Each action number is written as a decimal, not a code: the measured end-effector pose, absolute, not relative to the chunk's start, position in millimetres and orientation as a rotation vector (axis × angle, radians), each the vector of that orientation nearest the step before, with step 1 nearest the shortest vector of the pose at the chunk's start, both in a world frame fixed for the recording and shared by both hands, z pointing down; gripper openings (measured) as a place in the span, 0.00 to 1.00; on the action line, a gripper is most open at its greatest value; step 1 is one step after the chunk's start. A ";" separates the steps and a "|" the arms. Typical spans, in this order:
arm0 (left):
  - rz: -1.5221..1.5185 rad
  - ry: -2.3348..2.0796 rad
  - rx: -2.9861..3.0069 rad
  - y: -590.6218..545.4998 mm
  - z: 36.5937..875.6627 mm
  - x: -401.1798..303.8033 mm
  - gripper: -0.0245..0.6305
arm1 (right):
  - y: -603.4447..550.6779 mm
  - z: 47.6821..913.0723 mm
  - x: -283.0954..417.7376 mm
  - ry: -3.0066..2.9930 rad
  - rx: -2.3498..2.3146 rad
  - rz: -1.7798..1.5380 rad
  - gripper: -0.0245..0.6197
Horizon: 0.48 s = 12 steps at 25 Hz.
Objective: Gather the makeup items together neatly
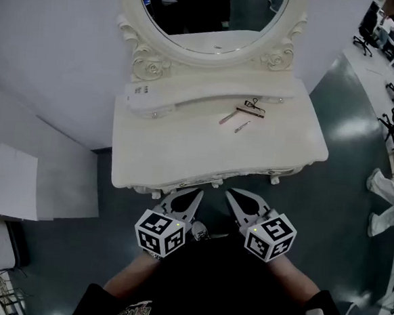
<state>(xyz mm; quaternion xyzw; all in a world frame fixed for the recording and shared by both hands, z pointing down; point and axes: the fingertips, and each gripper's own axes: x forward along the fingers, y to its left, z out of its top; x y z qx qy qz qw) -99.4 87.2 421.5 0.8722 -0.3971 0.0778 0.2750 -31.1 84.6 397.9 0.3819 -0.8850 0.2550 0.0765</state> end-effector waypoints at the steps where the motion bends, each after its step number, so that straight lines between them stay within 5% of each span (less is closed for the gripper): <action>1: 0.209 -1.066 2.344 86.7 422.1 -99.0 0.05 | 84.1 398.2 -30.9 -2.652 1.145 0.763 0.08; 12: 0.208 -1.061 2.342 84.3 423.4 -100.2 0.05 | 80.8 397.9 -32.1 -2.665 1.143 0.771 0.08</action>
